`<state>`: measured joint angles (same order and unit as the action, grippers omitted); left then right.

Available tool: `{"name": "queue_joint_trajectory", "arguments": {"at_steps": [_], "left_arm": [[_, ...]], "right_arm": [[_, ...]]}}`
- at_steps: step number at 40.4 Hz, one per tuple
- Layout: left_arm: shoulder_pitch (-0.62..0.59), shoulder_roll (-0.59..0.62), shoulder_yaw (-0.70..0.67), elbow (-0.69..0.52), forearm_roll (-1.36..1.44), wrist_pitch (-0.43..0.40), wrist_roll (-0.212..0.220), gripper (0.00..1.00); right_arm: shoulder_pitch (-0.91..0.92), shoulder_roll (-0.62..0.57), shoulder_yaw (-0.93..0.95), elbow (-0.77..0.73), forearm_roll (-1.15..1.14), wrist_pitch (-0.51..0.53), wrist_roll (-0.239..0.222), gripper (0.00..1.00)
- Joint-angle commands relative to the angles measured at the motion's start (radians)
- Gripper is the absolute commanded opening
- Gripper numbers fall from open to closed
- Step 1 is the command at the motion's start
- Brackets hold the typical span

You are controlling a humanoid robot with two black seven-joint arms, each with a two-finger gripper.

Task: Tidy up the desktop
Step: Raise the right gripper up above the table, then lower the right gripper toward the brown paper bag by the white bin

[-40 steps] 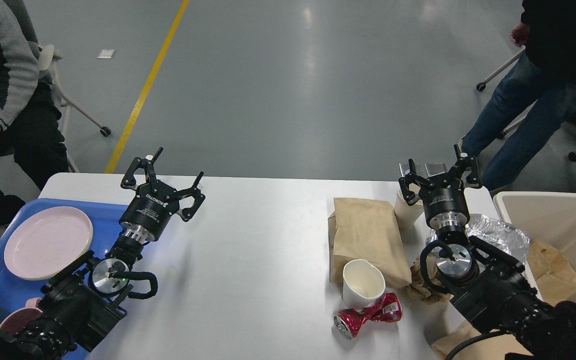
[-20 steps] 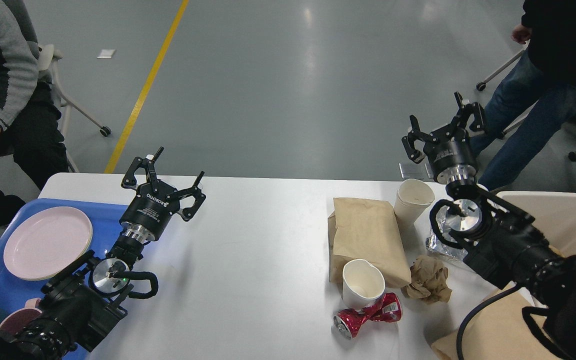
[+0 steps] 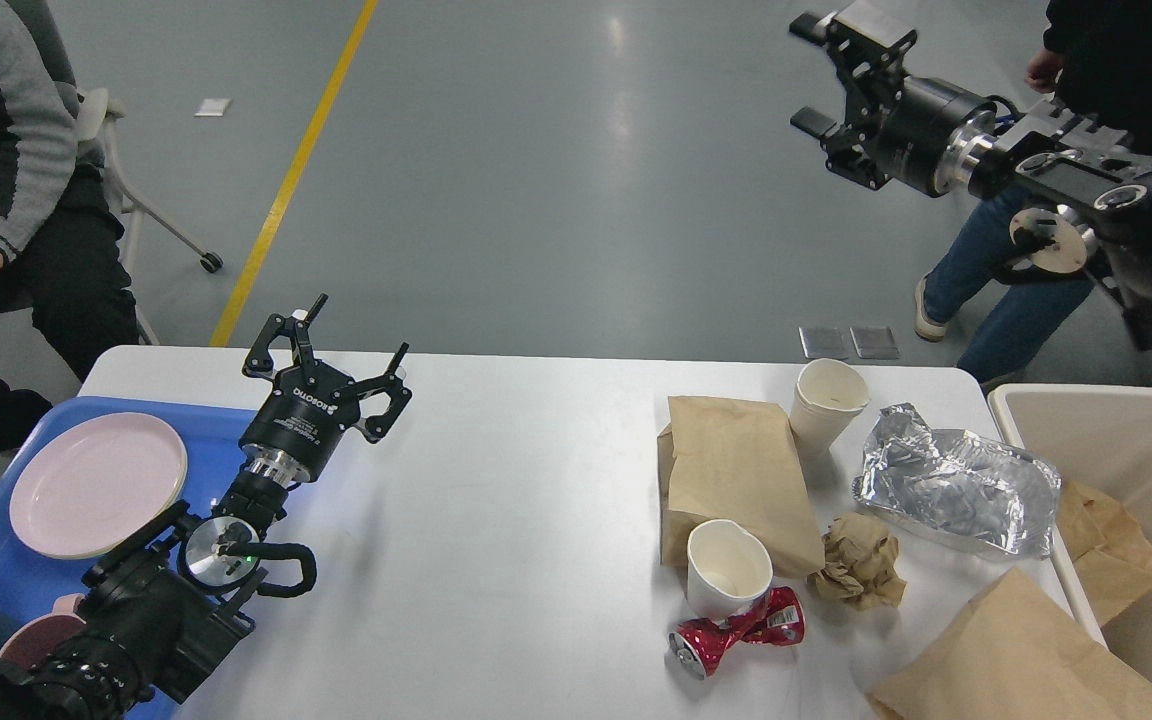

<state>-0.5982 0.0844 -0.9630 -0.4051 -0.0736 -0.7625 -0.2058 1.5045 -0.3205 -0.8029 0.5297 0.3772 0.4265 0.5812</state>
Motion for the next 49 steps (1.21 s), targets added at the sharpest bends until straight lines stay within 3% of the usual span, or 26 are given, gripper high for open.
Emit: {"name": "queue_joint_trajectory", "arguments": {"at_steps": [1, 6, 15, 24, 27, 35, 46, 49], "left_arm": [[0.0, 0.0, 0.0, 0.0, 0.0, 0.0, 0.0, 0.97], [0.0, 0.0, 0.001, 0.0, 0.0, 0.0, 0.0, 0.97], [0.0, 0.0, 0.0, 0.0, 0.0, 0.0, 0.0, 0.97], [0.0, 0.0, 0.001, -0.001, 0.0, 0.0, 0.0, 0.97], [0.0, 0.0, 0.0, -0.001, 0.0, -0.001, 0.0, 0.97], [0.0, 0.0, 0.0, -0.001, 0.0, -0.001, 0.0, 0.97], [0.0, 0.001, 0.0, -0.001, 0.0, -0.001, 0.0, 0.97], [0.0, 0.001, 0.0, -0.001, 0.0, -0.001, 0.0, 0.97]], "right_arm": [[0.117, -0.043, -0.257, 0.234, -0.006, 0.009, 0.0, 1.0], [0.203, -0.077, -0.372, 0.28, -0.004, 0.009, 0.0, 1.0], [0.399, -0.034, -0.597, 0.43, -0.006, 0.027, 0.0, 1.0], [0.516, 0.058, -0.651, 0.5, -0.037, 0.254, -0.007, 1.0], [0.539, 0.089, -0.648, 0.532, -0.085, 0.3, -0.026, 1.0], [0.592, 0.118, -0.638, 0.742, -0.147, 0.291, -0.115, 1.0], [0.588, 0.031, -0.601, 0.779, -0.127, 0.419, -0.113, 1.0], [0.589, 0.029, -0.654, 0.808, -0.152, 0.423, -0.161, 1.0]]}}
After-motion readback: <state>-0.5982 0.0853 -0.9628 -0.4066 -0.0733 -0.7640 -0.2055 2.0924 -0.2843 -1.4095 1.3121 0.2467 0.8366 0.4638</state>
